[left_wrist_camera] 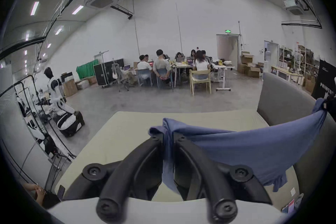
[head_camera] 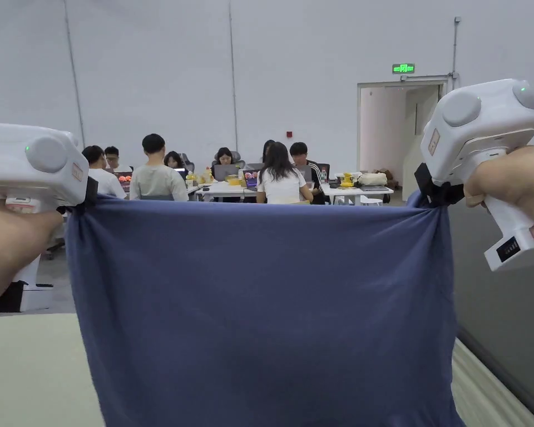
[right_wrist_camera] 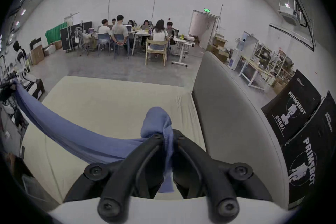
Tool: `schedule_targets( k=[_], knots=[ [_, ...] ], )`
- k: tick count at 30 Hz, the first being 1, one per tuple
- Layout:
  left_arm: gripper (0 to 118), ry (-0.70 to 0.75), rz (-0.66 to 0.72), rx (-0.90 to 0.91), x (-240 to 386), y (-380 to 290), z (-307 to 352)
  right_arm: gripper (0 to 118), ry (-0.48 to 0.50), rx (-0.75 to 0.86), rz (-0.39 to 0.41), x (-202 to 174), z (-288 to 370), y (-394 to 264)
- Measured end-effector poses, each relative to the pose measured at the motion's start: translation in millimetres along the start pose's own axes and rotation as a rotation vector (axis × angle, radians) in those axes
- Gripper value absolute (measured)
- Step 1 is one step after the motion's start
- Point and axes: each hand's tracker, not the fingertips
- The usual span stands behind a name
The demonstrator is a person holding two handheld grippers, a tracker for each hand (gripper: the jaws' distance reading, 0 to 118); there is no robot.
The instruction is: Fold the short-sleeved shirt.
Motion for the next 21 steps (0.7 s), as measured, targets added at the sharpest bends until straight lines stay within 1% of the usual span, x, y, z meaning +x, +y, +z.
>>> schedule_targets(
  k=[4, 11, 15, 18, 21],
  knots=[
    [7, -0.013, 0.038, -0.022, -3, 0, -15, 8, -0.008, 0.006, 0.002, -5, -11, 6],
    [7, -0.016, 0.022, -0.016, 4, 11, -29, 8, -0.019, 0.021, -0.015, -3, -15, 17],
    [7, -0.026, 0.044, -0.013, 5, 8, -40, 8, -0.014, 0.028, -0.009, -2, -26, 17],
    [7, -0.032, 0.039, -0.042, 11, -13, -53, 8, 0.006, 0.026, -0.02, -2, -47, -2],
    [7, -0.043, 0.036, -0.105, 19, -49, -73, 8, 0.025, -0.01, -0.024, -7, -86, -44]
  ],
)
